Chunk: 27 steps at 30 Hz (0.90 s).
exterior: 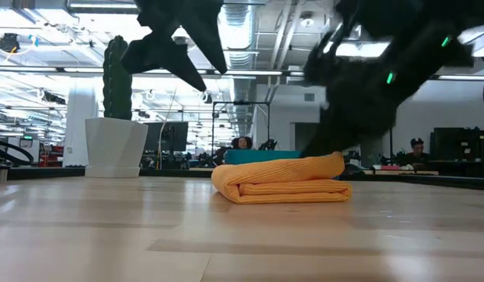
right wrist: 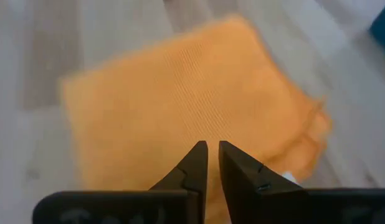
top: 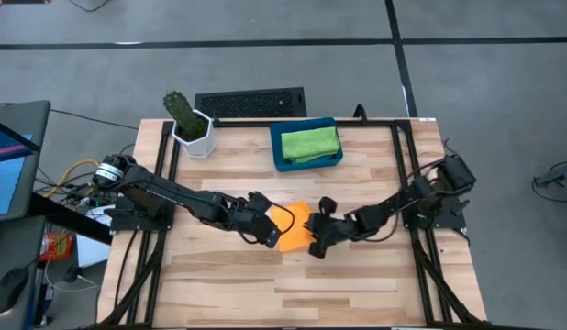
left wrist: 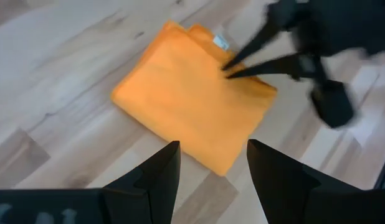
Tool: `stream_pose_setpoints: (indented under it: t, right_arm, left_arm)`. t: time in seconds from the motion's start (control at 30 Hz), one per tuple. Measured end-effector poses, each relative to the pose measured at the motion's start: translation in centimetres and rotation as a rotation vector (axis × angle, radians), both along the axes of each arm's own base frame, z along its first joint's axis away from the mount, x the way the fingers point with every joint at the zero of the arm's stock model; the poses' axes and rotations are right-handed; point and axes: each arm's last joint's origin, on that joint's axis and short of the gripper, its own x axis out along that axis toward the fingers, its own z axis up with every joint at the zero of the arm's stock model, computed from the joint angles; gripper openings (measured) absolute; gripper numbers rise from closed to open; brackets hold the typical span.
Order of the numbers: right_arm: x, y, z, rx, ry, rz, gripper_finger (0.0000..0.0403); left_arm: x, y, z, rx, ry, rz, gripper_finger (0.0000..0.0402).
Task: Fold microfiber towels
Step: Fold the orange microfiber cloth
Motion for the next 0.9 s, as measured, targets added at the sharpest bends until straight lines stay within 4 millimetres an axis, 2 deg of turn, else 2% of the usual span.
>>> stream_pose_setpoints:
  t: [0.13,0.33,0.43,0.53,0.6,0.77,0.9]
  right_arm:
    - [-1.2,0.7,1.9,-0.049,-0.011,-0.025,0.0066]
    - [-2.7,0.2,1.9,-0.085,0.062,-0.148,0.0065]
    - [-2.1,1.0,3.2,-0.088,-0.061,-0.101,0.0066]
    - [-0.6,1.9,4.8,-0.062,-0.257,-0.018,0.0065]
    - [0.3,1.8,4.6,-0.047,-0.316,-0.008,0.0065]
    - [2.0,2.3,2.4,0.045,-0.433,0.027,0.0065]
    - [2.9,3.2,-0.2,0.164,-0.473,0.143,0.0065]
  left_arm:
    - [0.0,0.1,0.0,0.034,-0.006,0.006,0.0178]
    - [-0.1,0.2,-0.7,0.054,-0.012,0.015,0.0178]
    - [-0.2,0.2,-0.9,0.051,-0.004,0.012,0.0178]
    - [-0.2,0.2,-0.9,0.051,0.001,0.001,0.0178]
    - [-0.2,0.2,-0.9,0.057,0.002,-0.008,0.0178]
    - [0.0,-0.1,-0.8,0.073,-0.018,-0.032,0.0178]
    - [0.0,0.0,-0.7,0.098,-0.03,-0.021,0.0178]
